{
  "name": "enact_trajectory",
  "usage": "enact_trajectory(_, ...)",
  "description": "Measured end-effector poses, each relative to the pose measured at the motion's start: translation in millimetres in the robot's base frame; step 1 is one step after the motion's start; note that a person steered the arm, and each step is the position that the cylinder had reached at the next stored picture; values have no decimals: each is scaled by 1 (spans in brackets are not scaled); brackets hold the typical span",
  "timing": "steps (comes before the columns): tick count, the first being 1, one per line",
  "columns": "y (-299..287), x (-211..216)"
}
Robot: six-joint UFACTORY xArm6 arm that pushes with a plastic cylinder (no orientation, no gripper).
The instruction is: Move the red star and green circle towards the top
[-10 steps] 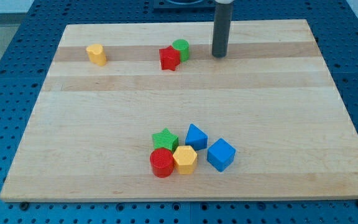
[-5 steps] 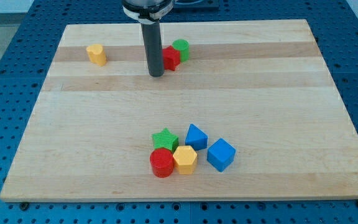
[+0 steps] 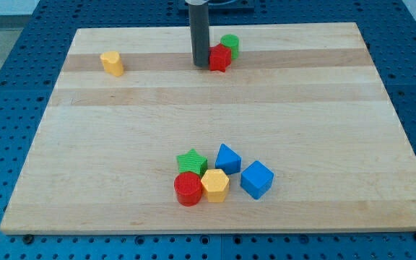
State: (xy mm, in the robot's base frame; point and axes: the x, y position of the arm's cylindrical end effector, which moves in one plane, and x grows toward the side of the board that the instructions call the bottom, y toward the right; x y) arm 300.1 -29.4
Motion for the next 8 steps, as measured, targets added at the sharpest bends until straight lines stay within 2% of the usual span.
enact_trajectory(1,1,9)
enact_trajectory(3,37,-7)
enact_trajectory(4,40,13)
enact_trajectory(7,52,-23)
enact_trajectory(8,52,-4)
